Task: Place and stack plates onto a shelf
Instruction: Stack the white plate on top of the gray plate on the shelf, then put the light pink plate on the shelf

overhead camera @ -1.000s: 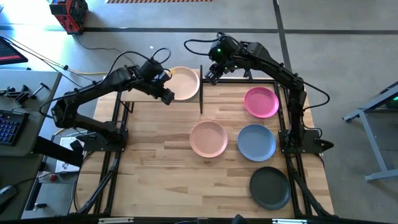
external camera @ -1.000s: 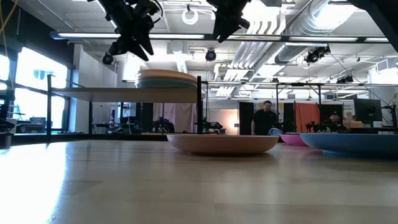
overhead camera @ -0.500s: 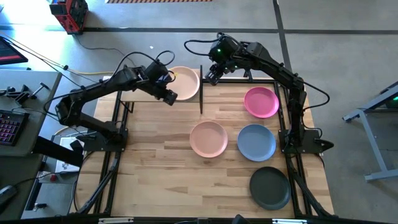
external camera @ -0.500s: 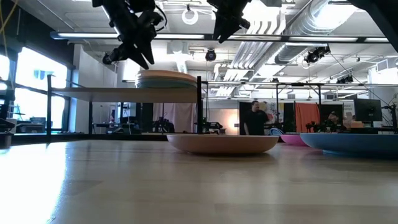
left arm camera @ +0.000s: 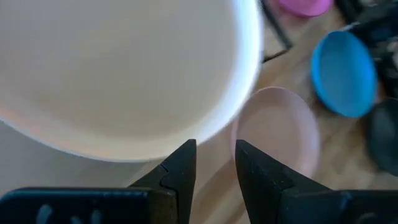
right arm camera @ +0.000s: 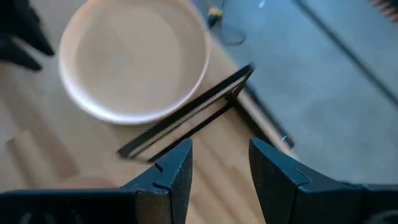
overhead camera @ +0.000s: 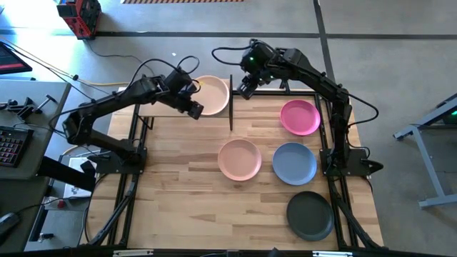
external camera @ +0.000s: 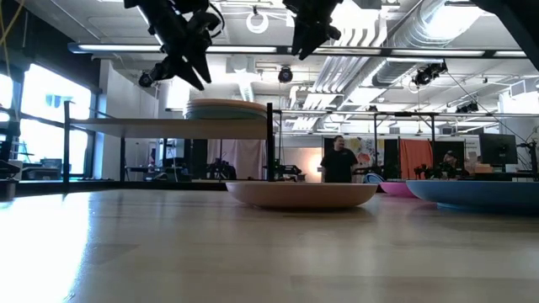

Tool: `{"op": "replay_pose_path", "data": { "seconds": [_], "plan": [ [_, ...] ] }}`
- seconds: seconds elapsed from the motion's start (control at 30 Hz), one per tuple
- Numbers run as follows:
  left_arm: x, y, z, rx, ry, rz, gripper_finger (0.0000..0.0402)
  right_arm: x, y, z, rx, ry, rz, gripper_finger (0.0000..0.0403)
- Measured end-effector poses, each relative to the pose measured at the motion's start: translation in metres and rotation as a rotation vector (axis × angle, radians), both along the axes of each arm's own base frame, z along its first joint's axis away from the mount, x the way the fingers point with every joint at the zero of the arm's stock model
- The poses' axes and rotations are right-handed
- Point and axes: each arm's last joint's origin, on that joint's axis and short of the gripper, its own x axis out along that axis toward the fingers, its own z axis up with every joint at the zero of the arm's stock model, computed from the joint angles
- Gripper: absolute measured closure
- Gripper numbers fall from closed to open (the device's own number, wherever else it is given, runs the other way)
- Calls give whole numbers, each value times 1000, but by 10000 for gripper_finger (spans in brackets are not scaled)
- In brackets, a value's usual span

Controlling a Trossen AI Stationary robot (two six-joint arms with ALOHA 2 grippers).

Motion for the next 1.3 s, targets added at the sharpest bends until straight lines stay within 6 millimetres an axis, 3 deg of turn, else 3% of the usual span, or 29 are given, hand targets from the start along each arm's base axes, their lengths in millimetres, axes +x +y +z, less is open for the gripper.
{"op": "replay_pose_path", "data": {
  "seconds": [0.17, 0.33, 0.77, 1.0, 1.3],
  "plan": [
    [-8, -7, 11, -47, -80, -59, 300, -5, 9, -8, 138, 59, 34, 266],
    [-11, -24, 21, -60, -122, -138, 300, 1, 25, -28, 212, 167, 34, 266],
    [-14, -72, 19, -85, -7, -351, 300, 23, 79, -118, 392, 418, -69, 266],
    [-12, -83, 12, -58, 44, -402, 300, 28, 106, -163, 421, 449, -135, 266],
    [-10, -96, 4, -45, 79, -445, 300, 22, 134, -214, 440, 490, -216, 266]
  ]
}}
